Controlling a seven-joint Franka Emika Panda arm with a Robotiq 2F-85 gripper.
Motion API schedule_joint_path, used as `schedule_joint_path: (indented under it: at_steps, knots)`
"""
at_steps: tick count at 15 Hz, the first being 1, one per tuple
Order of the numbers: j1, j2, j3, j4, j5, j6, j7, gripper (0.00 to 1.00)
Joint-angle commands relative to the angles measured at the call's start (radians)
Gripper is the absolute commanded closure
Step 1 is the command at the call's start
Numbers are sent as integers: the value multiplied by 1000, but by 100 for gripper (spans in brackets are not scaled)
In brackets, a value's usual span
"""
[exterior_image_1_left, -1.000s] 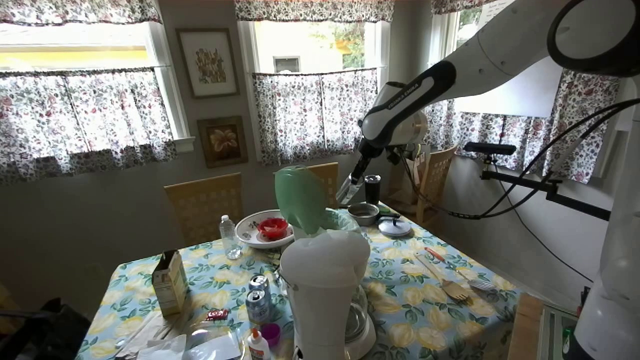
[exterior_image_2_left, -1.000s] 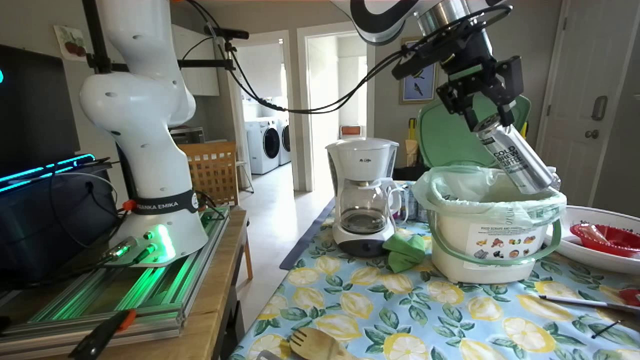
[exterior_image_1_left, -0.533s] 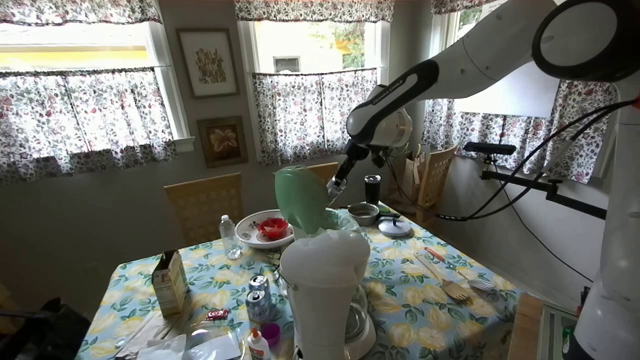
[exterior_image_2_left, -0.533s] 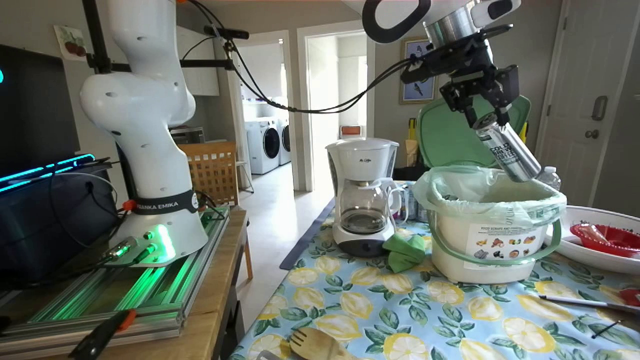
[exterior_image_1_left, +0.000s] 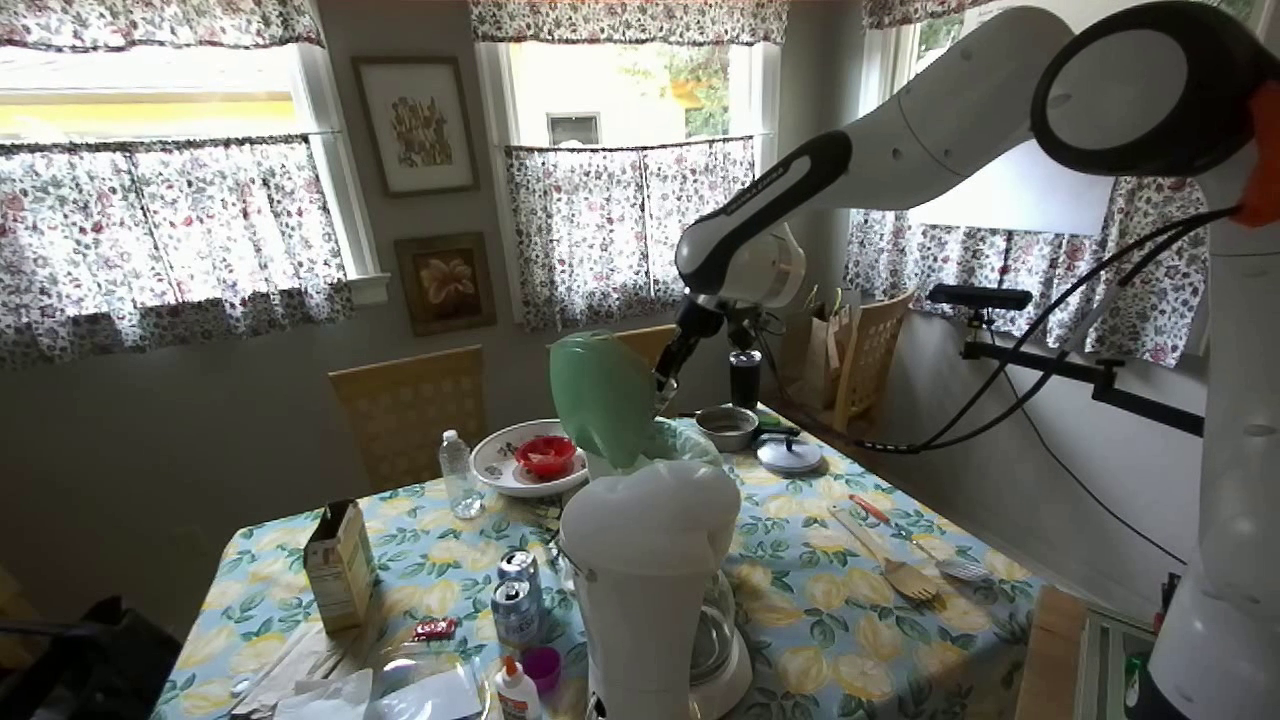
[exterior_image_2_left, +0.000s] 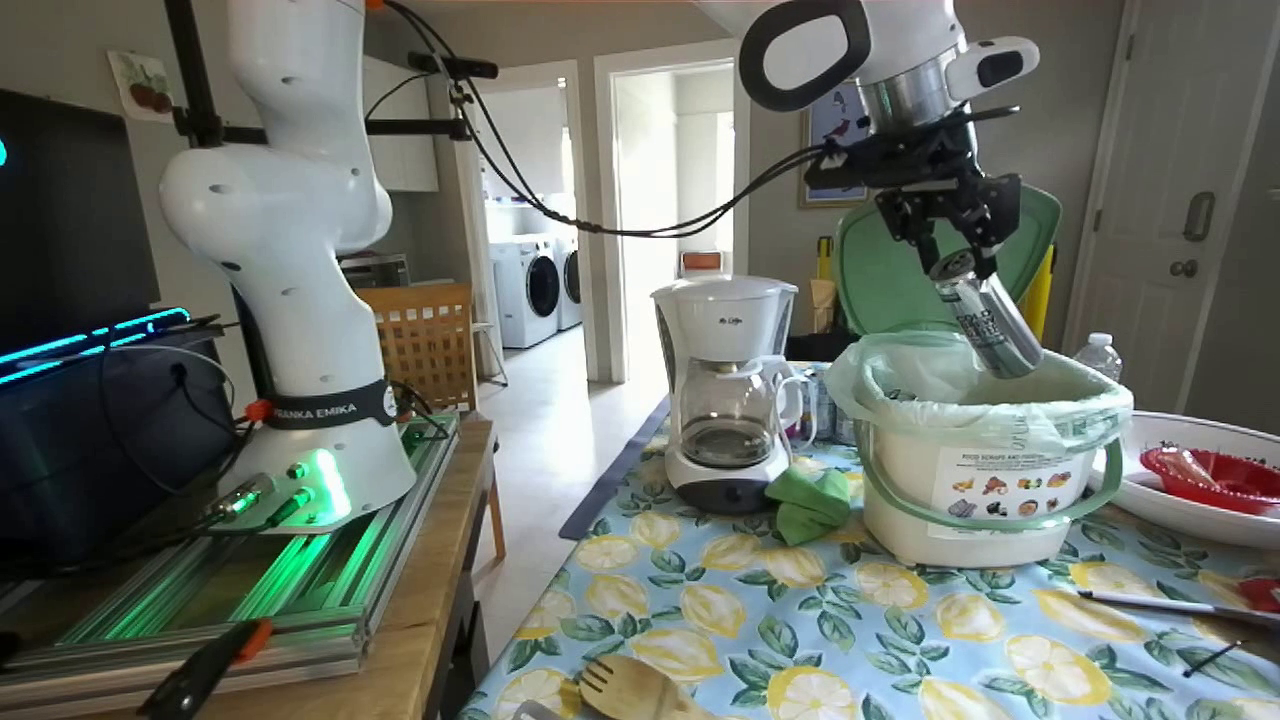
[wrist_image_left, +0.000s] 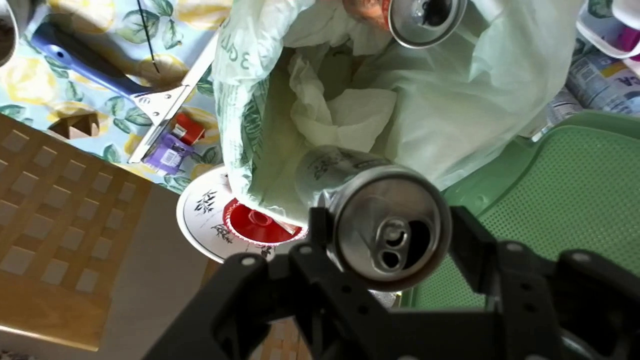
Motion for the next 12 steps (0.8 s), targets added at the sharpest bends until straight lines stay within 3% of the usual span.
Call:
schedule_joint_path:
  at_steps: [1, 4, 8, 12]
  knots:
    - [-20, 23, 17, 43, 43, -68, -36, 13]
    - [-16, 21, 12, 39, 34, -58, -30, 1]
    - [-12, 1, 7, 20, 23, -32, -19, 0]
    - [12, -55, -21, -33, -25, 7, 82, 0]
